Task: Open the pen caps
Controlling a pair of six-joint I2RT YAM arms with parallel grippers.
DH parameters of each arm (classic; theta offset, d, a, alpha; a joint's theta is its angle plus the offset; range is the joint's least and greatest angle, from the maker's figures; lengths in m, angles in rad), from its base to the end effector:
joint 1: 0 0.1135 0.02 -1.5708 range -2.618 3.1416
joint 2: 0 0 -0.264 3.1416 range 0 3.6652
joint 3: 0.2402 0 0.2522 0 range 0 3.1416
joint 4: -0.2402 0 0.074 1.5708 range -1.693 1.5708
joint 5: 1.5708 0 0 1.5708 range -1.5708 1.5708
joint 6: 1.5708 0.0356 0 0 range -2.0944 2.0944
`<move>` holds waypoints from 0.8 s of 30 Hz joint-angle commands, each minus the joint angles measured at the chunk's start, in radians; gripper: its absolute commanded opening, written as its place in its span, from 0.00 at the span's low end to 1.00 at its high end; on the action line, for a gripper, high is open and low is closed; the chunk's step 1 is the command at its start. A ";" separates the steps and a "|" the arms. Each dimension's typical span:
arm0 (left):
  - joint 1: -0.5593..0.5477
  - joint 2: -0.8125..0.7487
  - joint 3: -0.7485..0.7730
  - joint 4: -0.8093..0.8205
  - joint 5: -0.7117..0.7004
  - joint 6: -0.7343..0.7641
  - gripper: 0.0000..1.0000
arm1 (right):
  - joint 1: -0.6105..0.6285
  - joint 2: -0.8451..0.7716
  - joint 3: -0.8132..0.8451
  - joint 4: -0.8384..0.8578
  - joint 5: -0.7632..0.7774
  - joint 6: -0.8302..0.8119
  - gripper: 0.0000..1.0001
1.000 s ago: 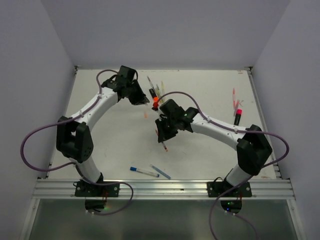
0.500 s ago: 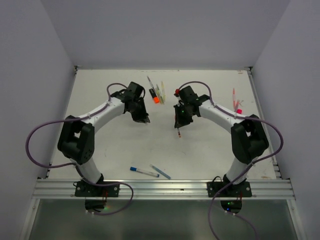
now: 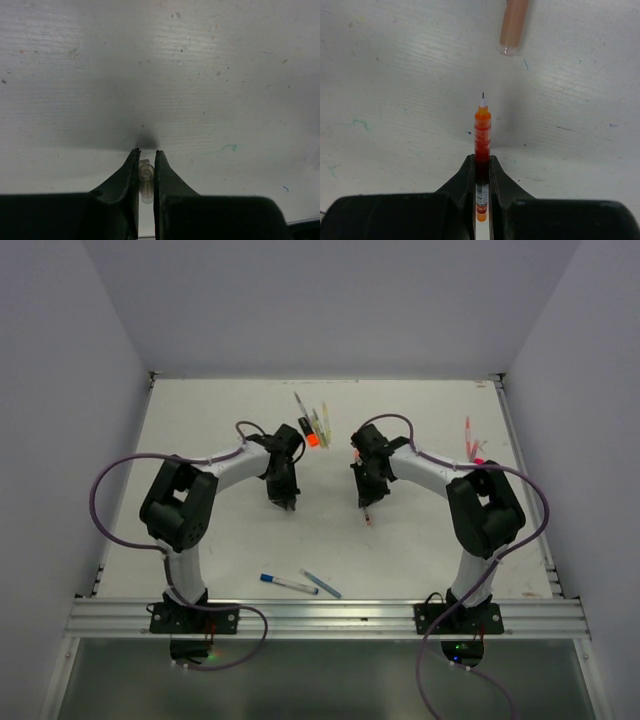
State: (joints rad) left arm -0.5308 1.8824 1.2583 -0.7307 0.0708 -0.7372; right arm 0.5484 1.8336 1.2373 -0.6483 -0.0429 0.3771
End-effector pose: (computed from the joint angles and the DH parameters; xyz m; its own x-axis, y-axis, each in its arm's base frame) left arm 0.3077 -0.1835 0.1634 -0.9719 -0.2070 -0.1122 -0.1827 0.9636 -0.1952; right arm 0.3065 0.1890 0.1767 -0.9477 -0.1478 -0.2830 -0.1975 0.9679 0.1558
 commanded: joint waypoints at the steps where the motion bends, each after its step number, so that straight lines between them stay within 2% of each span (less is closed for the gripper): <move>1: -0.005 0.015 0.003 -0.018 -0.066 0.032 0.00 | -0.007 -0.020 -0.032 0.001 0.040 -0.001 0.00; 9: -0.011 0.063 0.012 -0.029 -0.123 0.047 0.00 | -0.016 0.019 -0.035 0.049 0.054 -0.006 0.01; 15: -0.011 0.089 0.027 -0.039 -0.135 0.048 0.00 | -0.018 0.036 -0.024 0.059 0.046 0.006 0.10; 24: -0.009 0.115 0.015 -0.035 -0.147 0.053 0.14 | -0.018 0.047 -0.024 0.068 -0.015 0.013 0.22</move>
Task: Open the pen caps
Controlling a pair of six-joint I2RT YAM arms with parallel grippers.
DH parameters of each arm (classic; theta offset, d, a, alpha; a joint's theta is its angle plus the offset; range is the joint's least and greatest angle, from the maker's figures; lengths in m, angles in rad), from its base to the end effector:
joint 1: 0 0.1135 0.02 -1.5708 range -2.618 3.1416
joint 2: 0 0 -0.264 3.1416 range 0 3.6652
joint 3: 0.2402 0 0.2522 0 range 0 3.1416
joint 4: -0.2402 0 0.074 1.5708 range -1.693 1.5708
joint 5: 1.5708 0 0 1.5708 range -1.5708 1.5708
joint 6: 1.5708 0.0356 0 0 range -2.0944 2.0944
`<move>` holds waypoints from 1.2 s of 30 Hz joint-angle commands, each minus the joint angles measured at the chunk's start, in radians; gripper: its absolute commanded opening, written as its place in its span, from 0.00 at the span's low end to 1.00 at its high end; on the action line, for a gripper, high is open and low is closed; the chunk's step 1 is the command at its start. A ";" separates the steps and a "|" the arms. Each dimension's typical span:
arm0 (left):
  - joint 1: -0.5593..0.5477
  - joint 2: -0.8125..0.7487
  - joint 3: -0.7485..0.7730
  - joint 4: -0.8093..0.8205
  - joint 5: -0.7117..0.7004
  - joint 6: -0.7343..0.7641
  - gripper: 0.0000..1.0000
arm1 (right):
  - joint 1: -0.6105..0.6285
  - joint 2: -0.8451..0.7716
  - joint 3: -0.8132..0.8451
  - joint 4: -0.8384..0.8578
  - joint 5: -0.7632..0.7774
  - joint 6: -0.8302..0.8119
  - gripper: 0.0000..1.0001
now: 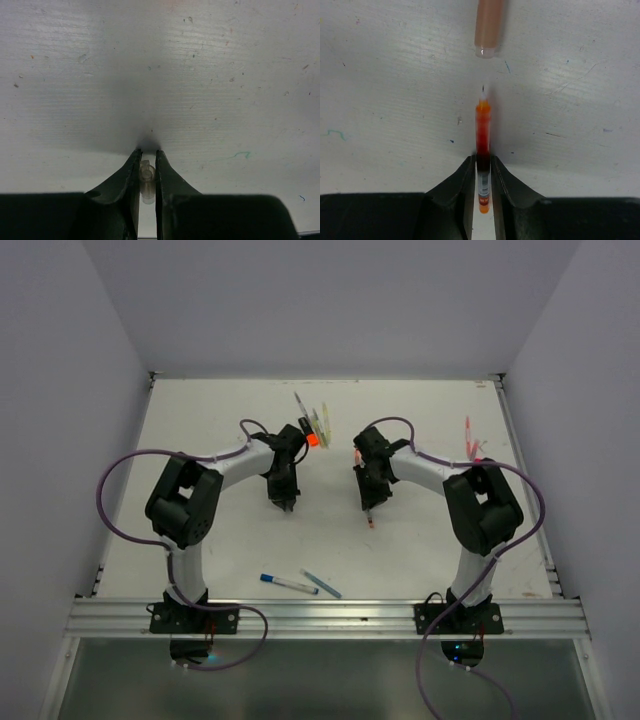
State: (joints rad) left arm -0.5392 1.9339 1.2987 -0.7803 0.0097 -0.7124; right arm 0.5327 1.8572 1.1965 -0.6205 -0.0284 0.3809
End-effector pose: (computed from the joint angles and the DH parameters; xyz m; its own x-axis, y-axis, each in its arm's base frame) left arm 0.3117 -0.1869 0.1550 -0.9781 -0.1765 -0.1108 -0.1646 0.9804 -0.1084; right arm 0.3063 0.1817 0.1588 -0.9577 -0.1332 -0.2550 -0.1708 0.9765 0.1314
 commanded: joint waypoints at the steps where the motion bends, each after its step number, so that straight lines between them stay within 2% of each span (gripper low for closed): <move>1: -0.001 0.065 -0.027 0.015 -0.088 0.025 0.15 | -0.002 0.023 0.018 0.039 -0.036 0.009 0.23; 3: -0.001 0.063 -0.032 0.016 -0.093 0.025 0.20 | -0.002 0.025 0.018 0.039 -0.053 0.013 0.24; 8: -0.001 0.065 -0.052 0.021 -0.106 0.034 0.22 | -0.002 0.036 0.018 0.047 -0.079 0.019 0.32; 14: -0.002 0.063 -0.059 0.023 -0.125 0.042 0.26 | -0.002 0.022 0.023 0.048 -0.087 0.006 0.35; 19: -0.002 0.054 -0.056 0.018 -0.163 0.054 0.28 | 0.000 -0.016 0.049 0.044 -0.073 -0.008 0.43; 21: -0.001 0.030 -0.056 0.009 -0.195 0.059 0.36 | 0.003 -0.050 0.078 -0.004 -0.044 -0.022 0.47; 22: 0.001 0.020 -0.055 0.003 -0.207 0.059 0.36 | 0.001 -0.067 0.087 -0.018 -0.044 -0.022 0.47; 24: 0.001 -0.024 -0.055 -0.011 -0.227 0.057 0.43 | 0.003 -0.122 0.101 -0.048 -0.030 -0.033 0.48; 25: 0.001 -0.051 -0.053 -0.016 -0.244 0.056 0.51 | 0.004 -0.141 0.112 -0.080 -0.028 -0.039 0.49; 29: 0.004 -0.122 -0.032 -0.063 -0.246 0.041 0.66 | 0.048 -0.222 0.114 -0.162 -0.044 -0.063 0.50; 32: 0.005 -0.203 -0.024 -0.079 -0.218 0.025 0.70 | 0.139 -0.280 0.074 -0.202 -0.065 -0.080 0.50; 36: 0.004 -0.334 -0.019 -0.047 -0.148 0.027 0.71 | 0.260 -0.360 -0.055 -0.176 -0.189 -0.079 0.50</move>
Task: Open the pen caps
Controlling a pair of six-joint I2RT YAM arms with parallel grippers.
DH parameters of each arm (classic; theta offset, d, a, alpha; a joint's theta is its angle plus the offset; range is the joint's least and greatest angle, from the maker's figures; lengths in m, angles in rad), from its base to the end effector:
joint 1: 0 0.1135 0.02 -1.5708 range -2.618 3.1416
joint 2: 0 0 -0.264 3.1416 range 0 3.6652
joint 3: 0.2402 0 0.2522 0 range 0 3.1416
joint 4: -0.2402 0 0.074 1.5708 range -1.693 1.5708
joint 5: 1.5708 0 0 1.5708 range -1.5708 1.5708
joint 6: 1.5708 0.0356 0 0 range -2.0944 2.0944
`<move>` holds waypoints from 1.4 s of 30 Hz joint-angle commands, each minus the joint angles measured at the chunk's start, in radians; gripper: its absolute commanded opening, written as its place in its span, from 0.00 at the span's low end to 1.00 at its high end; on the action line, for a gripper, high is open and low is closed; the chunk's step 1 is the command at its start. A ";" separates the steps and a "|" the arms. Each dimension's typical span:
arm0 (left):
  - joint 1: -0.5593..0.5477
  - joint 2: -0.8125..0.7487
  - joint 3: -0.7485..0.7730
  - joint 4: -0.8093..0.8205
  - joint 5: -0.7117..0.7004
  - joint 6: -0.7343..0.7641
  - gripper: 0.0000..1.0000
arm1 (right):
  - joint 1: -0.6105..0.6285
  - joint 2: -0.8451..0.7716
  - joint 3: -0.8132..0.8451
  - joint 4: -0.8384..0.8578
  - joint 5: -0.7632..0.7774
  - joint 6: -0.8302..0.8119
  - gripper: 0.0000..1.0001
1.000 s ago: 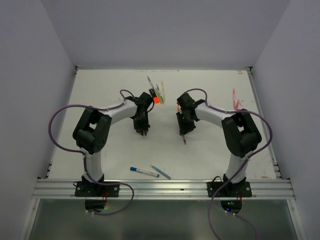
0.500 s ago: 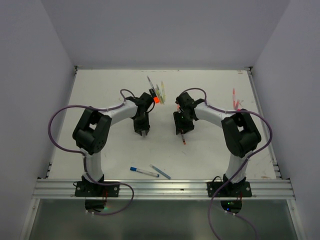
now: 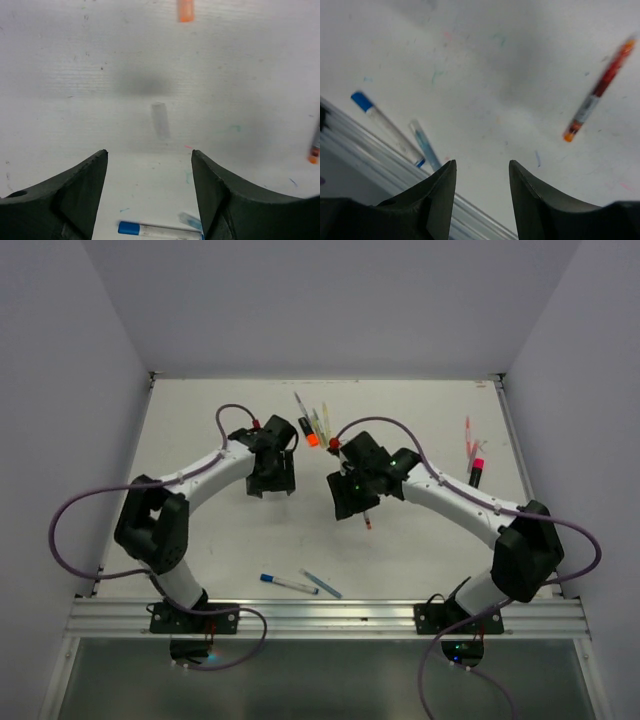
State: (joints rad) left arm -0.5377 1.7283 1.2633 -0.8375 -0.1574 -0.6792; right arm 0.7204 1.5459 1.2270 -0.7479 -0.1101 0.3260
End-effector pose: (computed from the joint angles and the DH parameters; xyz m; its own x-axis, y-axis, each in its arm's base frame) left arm 0.2916 -0.1674 0.2128 -0.9397 -0.1620 -0.3012 -0.1544 0.9868 -0.0489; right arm 0.2362 0.2125 0.2618 -0.8462 -0.3192 -0.4267 -0.4482 0.8595 0.2458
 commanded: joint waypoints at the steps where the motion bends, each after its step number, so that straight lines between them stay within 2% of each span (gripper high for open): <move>1: 0.004 -0.174 0.018 0.023 0.065 0.000 0.71 | 0.111 -0.062 -0.107 -0.027 -0.109 -0.012 0.50; 4: 0.004 -0.228 0.021 0.058 0.123 0.006 0.72 | 0.145 -0.099 -0.188 0.021 -0.152 0.001 0.49; 8: 0.004 -0.260 -0.002 0.040 0.111 -0.022 0.73 | 0.194 -0.087 -0.207 0.036 -0.221 -0.021 0.49; 16: 0.022 -0.363 -0.027 0.023 0.071 -0.121 0.74 | 0.324 -0.026 -0.204 0.084 -0.189 0.016 0.45; 23: 0.106 -0.489 -0.027 -0.015 0.101 -0.200 0.74 | 0.415 0.060 -0.185 0.110 -0.114 0.036 0.41; 29: 0.162 -0.608 -0.041 -0.023 0.136 -0.233 0.74 | 0.436 0.115 -0.181 0.142 -0.002 0.050 0.38; 42: 0.174 -0.671 -0.038 -0.054 0.137 -0.250 0.74 | 0.450 0.220 -0.190 0.196 0.001 0.034 0.32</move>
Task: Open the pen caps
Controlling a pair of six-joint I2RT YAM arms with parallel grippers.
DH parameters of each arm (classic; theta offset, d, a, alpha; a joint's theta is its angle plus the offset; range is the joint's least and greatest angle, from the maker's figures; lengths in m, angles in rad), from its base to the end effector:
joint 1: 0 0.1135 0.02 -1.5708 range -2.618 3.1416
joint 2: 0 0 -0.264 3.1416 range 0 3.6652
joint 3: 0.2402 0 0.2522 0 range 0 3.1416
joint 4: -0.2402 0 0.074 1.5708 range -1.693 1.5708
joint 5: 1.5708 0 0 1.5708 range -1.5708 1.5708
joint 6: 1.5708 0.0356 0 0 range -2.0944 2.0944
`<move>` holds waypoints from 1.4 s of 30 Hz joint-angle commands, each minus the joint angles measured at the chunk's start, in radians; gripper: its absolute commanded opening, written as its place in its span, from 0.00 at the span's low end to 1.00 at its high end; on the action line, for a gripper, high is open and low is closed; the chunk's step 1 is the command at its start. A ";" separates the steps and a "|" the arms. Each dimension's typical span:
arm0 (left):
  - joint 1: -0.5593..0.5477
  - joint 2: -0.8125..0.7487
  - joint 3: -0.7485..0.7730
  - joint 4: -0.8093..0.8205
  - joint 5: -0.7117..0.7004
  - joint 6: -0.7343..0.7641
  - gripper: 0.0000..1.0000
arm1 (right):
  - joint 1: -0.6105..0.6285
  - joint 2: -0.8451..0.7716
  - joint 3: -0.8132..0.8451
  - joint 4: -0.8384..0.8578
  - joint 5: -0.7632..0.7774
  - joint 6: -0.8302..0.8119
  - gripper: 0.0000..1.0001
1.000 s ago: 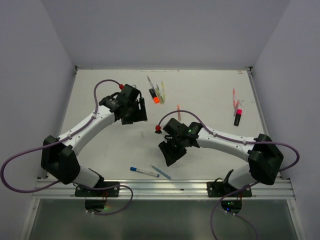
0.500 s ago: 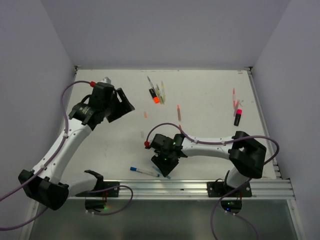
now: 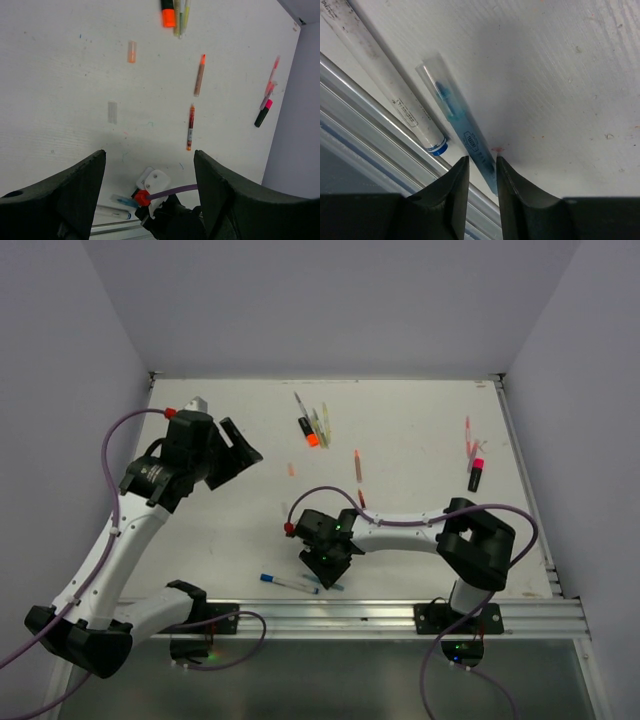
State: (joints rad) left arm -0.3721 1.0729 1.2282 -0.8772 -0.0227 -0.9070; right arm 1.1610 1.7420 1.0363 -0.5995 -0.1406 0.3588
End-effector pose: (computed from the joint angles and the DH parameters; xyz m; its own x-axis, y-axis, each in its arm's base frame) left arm 0.1949 -0.0752 0.3702 -0.6531 -0.5904 -0.4742 -0.2707 0.7669 -0.5819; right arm 0.1225 0.2946 0.1550 -0.6840 -0.7020 -0.1983 -0.7290 0.6486 0.2188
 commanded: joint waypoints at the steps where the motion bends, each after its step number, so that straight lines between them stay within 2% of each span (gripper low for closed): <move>1: 0.009 -0.013 -0.004 -0.009 0.006 -0.024 0.74 | 0.012 0.028 -0.001 0.050 0.038 0.000 0.29; 2: 0.010 -0.011 -0.006 -0.005 0.006 -0.024 0.74 | 0.012 0.030 -0.004 0.052 0.045 0.000 0.23; 5: 0.010 -0.001 -0.006 0.006 0.015 -0.024 0.74 | 0.012 0.027 -0.012 0.052 0.076 0.000 0.15; 6: 0.010 0.005 -0.004 0.007 0.018 -0.023 0.73 | 0.012 0.011 -0.010 0.046 0.090 -0.001 0.09; 10: 0.010 0.012 -0.004 0.035 0.017 -0.012 0.72 | -0.004 -0.039 0.048 -0.025 0.137 -0.014 0.00; 14: 0.012 0.016 -0.010 0.052 0.018 -0.004 0.70 | -0.107 -0.117 0.132 -0.085 0.086 -0.015 0.00; 17: 0.013 0.030 -0.029 0.099 0.065 -0.001 0.69 | -0.231 -0.168 0.163 -0.095 -0.051 -0.014 0.00; 20: 0.012 0.073 -0.078 0.199 0.182 0.023 0.64 | -0.331 -0.182 0.197 -0.094 -0.212 -0.020 0.00; 21: 0.010 0.103 -0.091 0.230 0.264 0.025 0.60 | -0.366 -0.180 0.206 -0.094 -0.255 -0.027 0.00; 24: -0.008 0.171 -0.137 0.338 0.361 0.010 0.56 | -0.405 -0.188 0.226 -0.068 -0.382 -0.002 0.00; 28: -0.099 0.223 -0.136 0.376 0.337 0.003 0.59 | -0.429 -0.199 0.246 -0.040 -0.471 0.034 0.00; 30: -0.109 0.249 -0.133 0.371 0.333 0.003 0.59 | -0.440 -0.211 0.248 -0.011 -0.508 0.064 0.00; 42: -0.159 0.323 -0.113 0.394 0.345 -0.009 0.50 | -0.458 -0.225 0.223 0.085 -0.527 0.143 0.00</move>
State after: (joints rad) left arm -0.5144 1.3884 1.0855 -0.5232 0.2874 -0.9066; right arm 0.7074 1.5631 1.2419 -0.5690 -0.6304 0.4622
